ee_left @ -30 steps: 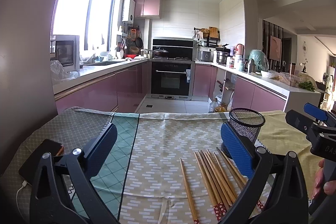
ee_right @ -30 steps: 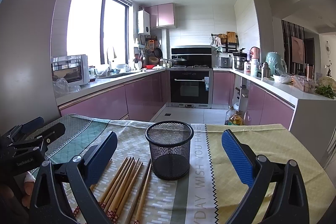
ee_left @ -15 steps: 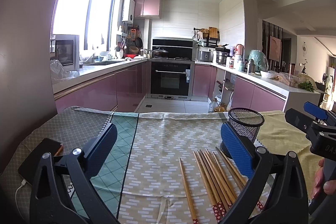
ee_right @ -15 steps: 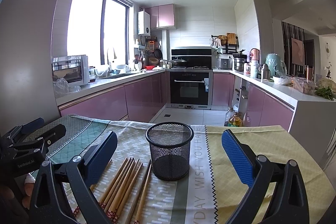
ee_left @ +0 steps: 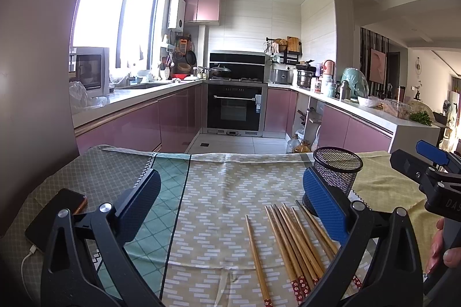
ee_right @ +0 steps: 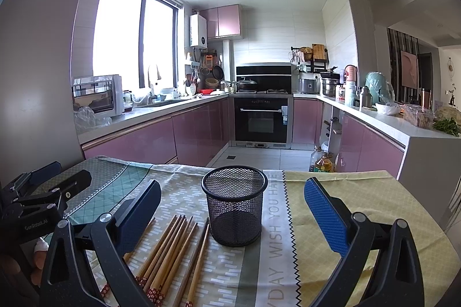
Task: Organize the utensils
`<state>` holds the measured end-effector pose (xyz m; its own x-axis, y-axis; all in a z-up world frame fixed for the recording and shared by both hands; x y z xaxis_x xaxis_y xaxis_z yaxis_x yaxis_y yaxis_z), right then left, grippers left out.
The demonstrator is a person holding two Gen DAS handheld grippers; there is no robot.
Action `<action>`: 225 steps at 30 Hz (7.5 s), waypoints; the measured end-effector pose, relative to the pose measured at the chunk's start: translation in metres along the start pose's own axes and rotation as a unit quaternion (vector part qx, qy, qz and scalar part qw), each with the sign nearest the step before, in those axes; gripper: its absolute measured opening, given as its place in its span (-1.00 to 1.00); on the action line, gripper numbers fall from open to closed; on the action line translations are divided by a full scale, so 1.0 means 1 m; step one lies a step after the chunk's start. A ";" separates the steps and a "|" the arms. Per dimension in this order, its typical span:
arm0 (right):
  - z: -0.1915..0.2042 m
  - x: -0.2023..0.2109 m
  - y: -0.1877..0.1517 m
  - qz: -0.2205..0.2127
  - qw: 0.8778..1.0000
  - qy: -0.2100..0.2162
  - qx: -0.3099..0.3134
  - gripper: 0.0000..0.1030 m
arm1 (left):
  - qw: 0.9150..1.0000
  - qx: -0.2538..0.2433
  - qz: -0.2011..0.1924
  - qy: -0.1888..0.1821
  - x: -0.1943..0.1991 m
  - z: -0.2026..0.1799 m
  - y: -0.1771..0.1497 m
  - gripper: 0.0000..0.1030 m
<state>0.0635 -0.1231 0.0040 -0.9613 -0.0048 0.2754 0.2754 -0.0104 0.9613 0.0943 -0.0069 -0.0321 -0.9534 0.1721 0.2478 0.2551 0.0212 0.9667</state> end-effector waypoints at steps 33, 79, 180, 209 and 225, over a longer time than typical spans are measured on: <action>-0.004 -0.012 -0.018 0.048 0.998 0.029 -0.009 0.87 | 0.999 -0.002 0.034 -0.001 -0.005 0.004 -0.004 0.89; 0.052 -0.082 -0.121 0.314 0.939 0.127 0.057 -0.88 | 0.945 -0.025 0.308 -0.110 -0.095 -0.030 -0.113 -0.82; 0.066 -0.057 -0.107 0.311 0.923 0.224 0.041 -0.23 | 0.938 -0.048 0.308 -0.155 -0.086 -0.044 -0.105 0.06; 0.058 -0.062 -0.121 0.327 0.928 0.166 0.070 -0.52 | 0.927 -0.043 0.332 -0.167 -0.081 -0.042 -0.117 -0.29; 0.058 -0.077 -0.121 0.328 0.931 0.156 0.037 -0.86 | 0.931 -0.011 0.330 -0.152 -0.099 -0.041 -0.114 -0.80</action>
<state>0.1035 -0.0634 -0.1331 -0.5368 -0.2758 0.7973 0.7907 0.1653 0.5895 0.1531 -0.0670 -0.1641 -0.4984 0.4124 0.7626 0.7637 -0.2076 0.6113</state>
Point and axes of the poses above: each gripper's, at about its wrist camera, not at the fingertips, and x roughly against the way its jaws point, z to its left, y to its top, the point moved 9 cm from there along -x, roughly the way its jaws point, and after that the axes turned 8 degrees about -y, right-handed, at the moved point
